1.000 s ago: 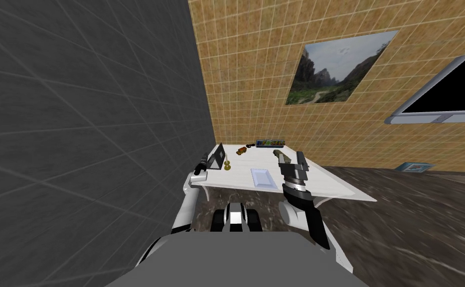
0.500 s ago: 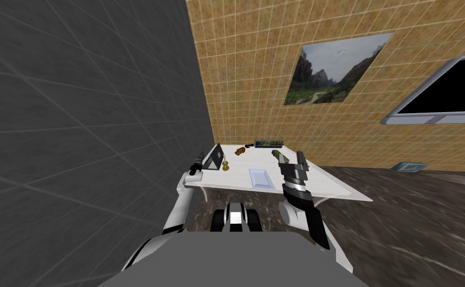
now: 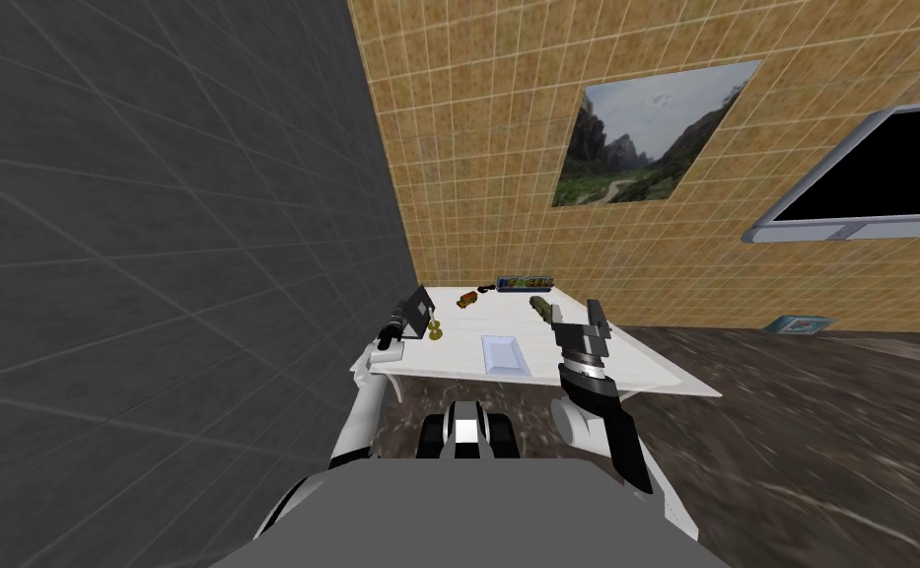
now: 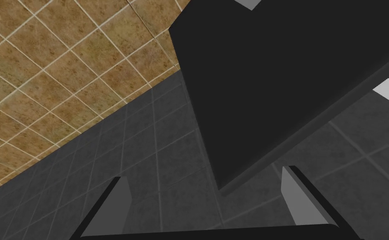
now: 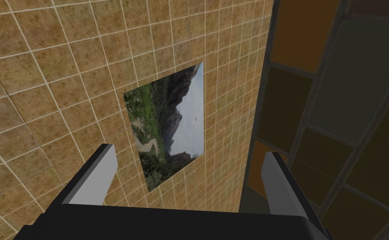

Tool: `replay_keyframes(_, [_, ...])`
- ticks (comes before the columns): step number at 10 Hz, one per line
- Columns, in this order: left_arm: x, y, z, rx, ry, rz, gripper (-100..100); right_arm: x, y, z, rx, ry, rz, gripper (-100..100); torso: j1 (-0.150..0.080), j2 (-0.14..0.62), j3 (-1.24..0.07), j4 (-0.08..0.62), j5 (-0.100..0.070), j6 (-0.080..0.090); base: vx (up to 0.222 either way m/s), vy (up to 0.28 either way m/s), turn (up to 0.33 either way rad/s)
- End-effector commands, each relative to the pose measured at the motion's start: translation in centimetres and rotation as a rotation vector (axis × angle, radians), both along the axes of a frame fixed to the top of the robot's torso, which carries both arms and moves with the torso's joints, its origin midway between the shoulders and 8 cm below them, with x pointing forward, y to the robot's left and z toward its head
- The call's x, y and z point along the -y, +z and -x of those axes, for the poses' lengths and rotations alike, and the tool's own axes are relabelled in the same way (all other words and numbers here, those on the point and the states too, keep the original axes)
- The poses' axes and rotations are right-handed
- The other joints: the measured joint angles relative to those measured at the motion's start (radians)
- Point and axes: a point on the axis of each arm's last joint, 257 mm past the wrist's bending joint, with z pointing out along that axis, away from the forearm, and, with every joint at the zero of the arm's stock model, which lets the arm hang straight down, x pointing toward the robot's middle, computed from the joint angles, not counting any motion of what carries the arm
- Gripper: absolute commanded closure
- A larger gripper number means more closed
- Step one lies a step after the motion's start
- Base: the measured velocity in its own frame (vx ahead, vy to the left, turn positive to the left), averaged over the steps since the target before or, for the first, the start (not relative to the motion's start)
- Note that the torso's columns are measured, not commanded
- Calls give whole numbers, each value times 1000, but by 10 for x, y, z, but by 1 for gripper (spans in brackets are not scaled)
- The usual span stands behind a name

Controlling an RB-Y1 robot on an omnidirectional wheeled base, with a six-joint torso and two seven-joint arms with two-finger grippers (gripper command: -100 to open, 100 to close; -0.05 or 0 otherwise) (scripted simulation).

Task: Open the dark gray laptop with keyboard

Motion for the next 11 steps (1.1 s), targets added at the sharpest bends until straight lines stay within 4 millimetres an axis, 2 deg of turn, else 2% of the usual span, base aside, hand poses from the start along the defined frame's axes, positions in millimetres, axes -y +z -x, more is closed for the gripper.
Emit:
replay_keyframes(1, [16, -7, 1, 1, -7, 45, -100, 0, 0, 0, 0, 0, 0, 0, 0, 0, 0, 0, 0, 1, 0, 0, 0])
replay_keyframes(2, [23, -10, 1, 1, -10, 62, -100, 0, 0, 0, 0, 0, 0, 0, -2, 0, 0, 0, 0, 1, -3, 7, 3])
replay_keyframes(4, [17, -9, 2, 2, -6, 51, -100, 0, 0, 0, 0, 0, 0, 0, -6, -1, -1, -1, -1, 1, 0, 0, 0])
replay_keyframes(5, [17, -9, 2, 2, -6, 50, 100, 0, 0, 0, 0, 0, 0, 0, -6, -1, -1, 0, -2, 1, 0, 0, 0])
replay_keyframes(9, [42, -29, -8, -12, -17, 305, 100, 0, 0, 0, 0, 0, 0, 0, 2, 0, 0, -1, 1, -2, -4, 157, 24])
replay_keyframes(10, [46, -31, -10, -14, -19, 337, 100, 0, 0, 0, 0, 0, 0, 0, 1, -1, -1, -2, 1, -2, -28, 172, 18])
replay_keyframes(11, [45, -25, -9, -5, -23, 306, 100, 0, 0, 0, 0, 0, 0, 0, -1, -2, -1, -2, 1, -2, -15, 74, -1])
